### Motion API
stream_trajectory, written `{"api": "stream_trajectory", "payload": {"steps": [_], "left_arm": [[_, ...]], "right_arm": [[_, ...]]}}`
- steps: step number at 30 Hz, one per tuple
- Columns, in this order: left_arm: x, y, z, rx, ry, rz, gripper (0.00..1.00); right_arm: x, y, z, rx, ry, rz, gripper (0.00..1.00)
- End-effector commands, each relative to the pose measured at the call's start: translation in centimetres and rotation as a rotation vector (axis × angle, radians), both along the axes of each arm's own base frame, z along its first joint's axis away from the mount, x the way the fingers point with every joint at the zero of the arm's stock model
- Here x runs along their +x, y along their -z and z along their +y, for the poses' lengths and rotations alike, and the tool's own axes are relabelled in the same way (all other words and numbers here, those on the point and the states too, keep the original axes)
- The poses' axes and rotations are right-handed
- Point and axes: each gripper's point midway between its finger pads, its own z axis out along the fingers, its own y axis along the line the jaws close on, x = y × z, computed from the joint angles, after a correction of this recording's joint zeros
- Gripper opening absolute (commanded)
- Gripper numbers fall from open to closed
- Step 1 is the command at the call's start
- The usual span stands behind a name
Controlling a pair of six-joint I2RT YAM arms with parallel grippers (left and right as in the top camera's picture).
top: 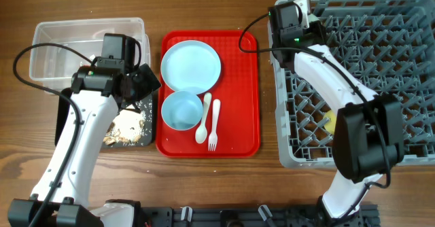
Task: Sort waste into correct bins and load items into the dishwasher rack
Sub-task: 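Place the mint-green bowl in the back of the rack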
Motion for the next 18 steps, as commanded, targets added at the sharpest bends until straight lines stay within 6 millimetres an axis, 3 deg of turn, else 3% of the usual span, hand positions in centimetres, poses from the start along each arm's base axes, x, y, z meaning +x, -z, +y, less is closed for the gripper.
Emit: {"api": "stream_trajectory", "payload": {"steps": [1,4,6,9,11,14,17,18], "left_arm": [[0.2,-0.8,0.4,0.009,-0.019,-0.030,1.00],[0.1,-0.8,0.4,0.010,-0.018,-0.029,1.00],[0.0,-0.7,0.4,0.010,-0.018,-0.025,1.00],[-0.4,-0.6,0.5,0.017,-0.019,-0.005,1.00],[-1.3,-0.4,1.4,0.057,-0.036,0.031,1.00],[-3.2,-0.2,6.2,0.012,-0.211,0.087,1.00],[-3.8,0.0,8.8,-0.057,-0.324,0.086,1.00],[-3.8,0.0,8.8,-0.057,-0.323,0.086,1.00]], "right_arm": [[-0.6,-2.5,3.0,0.227,-0.114,-0.032,0.57],[-2.1,-4.4,5.4,0.371,-0.223,-0.009,0.70],[-3.7,-5.9,7.8,0.509,-0.329,0.012,0.71],[-6.7,-8.3,12.8,0.819,-0.480,0.051,0.72],[-9.9,-8.4,16.9,1.073,-0.540,0.177,0.68],[-14.2,-4.7,21.9,1.106,-0.567,0.405,0.68],[-17.7,1.6,28.6,1.112,-0.513,0.618,0.67],[-18.4,3.1,29.8,1.099,-0.517,0.657,0.67]]}}
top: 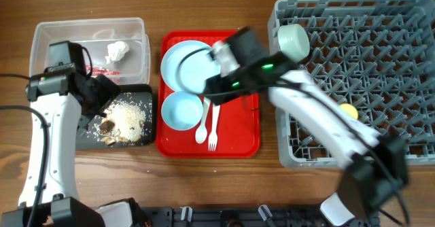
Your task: Sort waste into correct bins and load items into the dishwasher rack
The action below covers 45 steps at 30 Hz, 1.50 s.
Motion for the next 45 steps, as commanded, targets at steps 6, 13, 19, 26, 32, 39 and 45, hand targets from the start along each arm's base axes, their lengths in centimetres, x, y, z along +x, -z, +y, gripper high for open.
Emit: {"api": "stream_trajectory", "payload": {"steps": [6,13,19,26,32,39,45], "left_arm": [[0.1,-0.7,-0.1,-0.019,-0.014,-0.032,1.00],[0.1,-0.7,-0.1,-0.019,-0.014,-0.032,1.00],[0.1,-0.7,-0.1,-0.019,-0.013,-0.032,1.00],[0.4,-0.8,-0.1,-0.016,-0.014,-0.046,1.00],[0.9,-0.9,0.1,-0.011,-0.013,-0.067,1.00],[0.9,-1.0,0.1,-0.010,-0.013,-0.070,1.00],[1.0,-1.0,0.1,-0.010,-0.013,-0.074,1.00]], "right_arm": [[-1.5,10.1,2.6,-0.188,0.219,0.159,0.36],[-1.2,10.1,2.6,-0.185,0.280,0.171,0.04],[4.7,-0.9,-2.8,-0.128,0.412,-0.167,0.04],[12.4,-19.8,-31.6,-0.658,0.801,-0.886,0.04],[15.1,-16.1,-41.5,-1.319,0.541,-0.732,0.04],[18.0,-7.4,-42.1,-1.364,0.640,-0.613,0.04],[18.2,-5.1,-40.7,-1.255,0.641,-0.594,0.04]]}}
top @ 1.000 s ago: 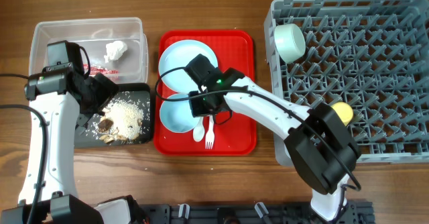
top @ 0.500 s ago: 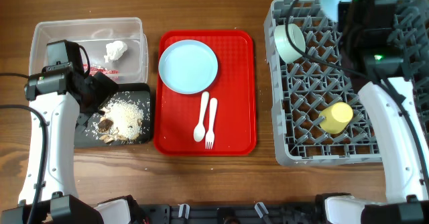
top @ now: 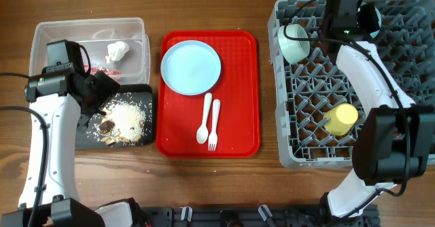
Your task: Sort waste into correct bins and load items into the dishwasher rack
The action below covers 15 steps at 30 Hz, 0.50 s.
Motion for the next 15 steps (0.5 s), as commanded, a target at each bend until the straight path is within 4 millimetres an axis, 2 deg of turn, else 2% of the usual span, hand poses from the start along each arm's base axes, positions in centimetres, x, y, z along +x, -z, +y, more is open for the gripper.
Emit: {"api": "stream_trajectory", "payload": {"steps": [1,5,15], "left_arm": [[0.14,-0.69,0.05,-0.001,-0.011,-0.028,1.00],[0.15,-0.69,0.04,-0.001,-0.011,-0.029,1.00],[0.23,-0.71,0.07,0.000,-0.011,-0.032,1.00]], "right_arm": [[0.32,2.00,0.62,0.065,-0.004,-0.006,0.04],[0.12,2.31,0.67,0.075,0.004,-0.006,0.04],[0.95,1.38,0.66,0.042,-0.020,-0.028,0.04]]}}
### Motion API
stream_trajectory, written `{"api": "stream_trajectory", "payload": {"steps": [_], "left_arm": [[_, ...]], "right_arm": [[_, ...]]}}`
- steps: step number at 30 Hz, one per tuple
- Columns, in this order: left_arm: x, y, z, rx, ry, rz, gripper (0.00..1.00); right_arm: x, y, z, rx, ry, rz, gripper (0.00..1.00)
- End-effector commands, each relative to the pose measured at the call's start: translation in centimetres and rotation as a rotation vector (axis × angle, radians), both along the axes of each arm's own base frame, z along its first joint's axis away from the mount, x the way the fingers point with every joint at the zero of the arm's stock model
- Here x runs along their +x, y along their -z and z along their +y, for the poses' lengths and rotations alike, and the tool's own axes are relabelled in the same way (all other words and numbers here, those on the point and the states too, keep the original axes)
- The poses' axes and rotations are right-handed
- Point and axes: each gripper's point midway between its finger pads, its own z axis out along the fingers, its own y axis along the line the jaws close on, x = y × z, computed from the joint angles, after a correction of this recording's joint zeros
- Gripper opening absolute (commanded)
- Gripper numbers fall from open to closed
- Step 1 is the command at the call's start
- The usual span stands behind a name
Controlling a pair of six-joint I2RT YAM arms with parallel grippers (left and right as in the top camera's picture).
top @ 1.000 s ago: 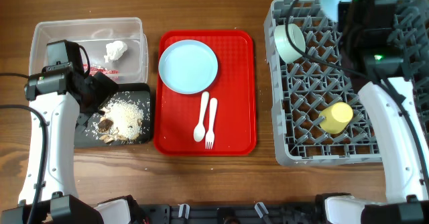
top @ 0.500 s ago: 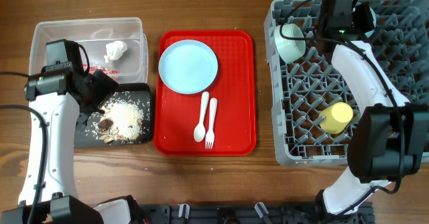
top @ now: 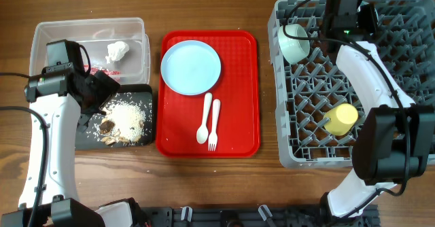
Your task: Sort waste into correct bins and load items into the dishwasher rack
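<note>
On the red tray (top: 238,128) lie a light blue plate (top: 191,66), a white spoon (top: 203,121) and a white fork (top: 213,125). The grey dishwasher rack (top: 289,152) holds a pale bowl (top: 293,42) on its side at the far left and a yellow cup (top: 341,118). My right gripper (top: 326,31) hovers just right of the bowl, its fingers hidden under the wrist. My left gripper (top: 102,94) is at the far-left corner of the black tray (top: 146,91) of rice and food scraps (top: 121,118); its jaws do not show.
A clear plastic bin (top: 41,43) at the far left holds a crumpled white tissue (top: 117,50) and a red wrapper (top: 102,71). Black cables loop off both arms. The wooden table shows in front of the trays.
At first a blue bowl sat on the red tray, my right arm was at the rack's far-left corner and my left arm over the black tray. Then my right arm was over the plate and bowl. Later the bowl was off the tray and my right arm was back at the rack.
</note>
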Motion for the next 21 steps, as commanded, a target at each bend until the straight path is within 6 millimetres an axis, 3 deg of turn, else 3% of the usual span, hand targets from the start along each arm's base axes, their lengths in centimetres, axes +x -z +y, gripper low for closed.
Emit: {"api": "stream_trajectory", "payload": {"steps": [1,5,9,11,13,15,18,19,21], "left_arm": [[0.1,-0.7,0.1,-0.001,-0.011,-0.028,1.00],[0.1,-0.7,0.1,-0.001,-0.011,-0.028,1.00],[0.1,-0.7,0.1,-0.001,-0.011,-0.028,1.00],[0.1,-0.7,0.1,-0.001,-0.011,-0.028,1.00],[0.1,-0.7,0.1,-0.001,-0.011,-0.028,1.00],[0.1,-0.7,0.1,-0.001,-0.011,-0.028,1.00],[0.1,-0.7,0.1,-0.001,-0.011,-0.028,1.00],[0.1,-0.7,0.0,-0.001,-0.011,-0.028,1.00],[0.1,-0.7,0.0,-0.001,-0.011,-0.028,1.00]], "right_arm": [[0.4,1.3,0.1,-0.030,-0.017,0.046,0.04],[0.4,3.1,0.6,-0.085,-0.004,0.114,0.04],[0.9,3.4,2.9,-0.066,-0.035,0.090,0.05],[0.7,3.1,3.7,-0.042,-0.032,0.061,0.17],[-0.2,1.6,4.0,0.025,-0.005,-0.013,0.36],[-1.6,-0.1,5.5,0.170,-0.080,-0.018,0.54],[-3.7,-1.0,7.4,0.339,-0.139,-0.011,0.62],[-4.7,-1.2,9.0,0.442,-0.196,0.011,0.68],[-6.8,-1.4,13.0,0.664,-0.340,0.071,0.68]]}}
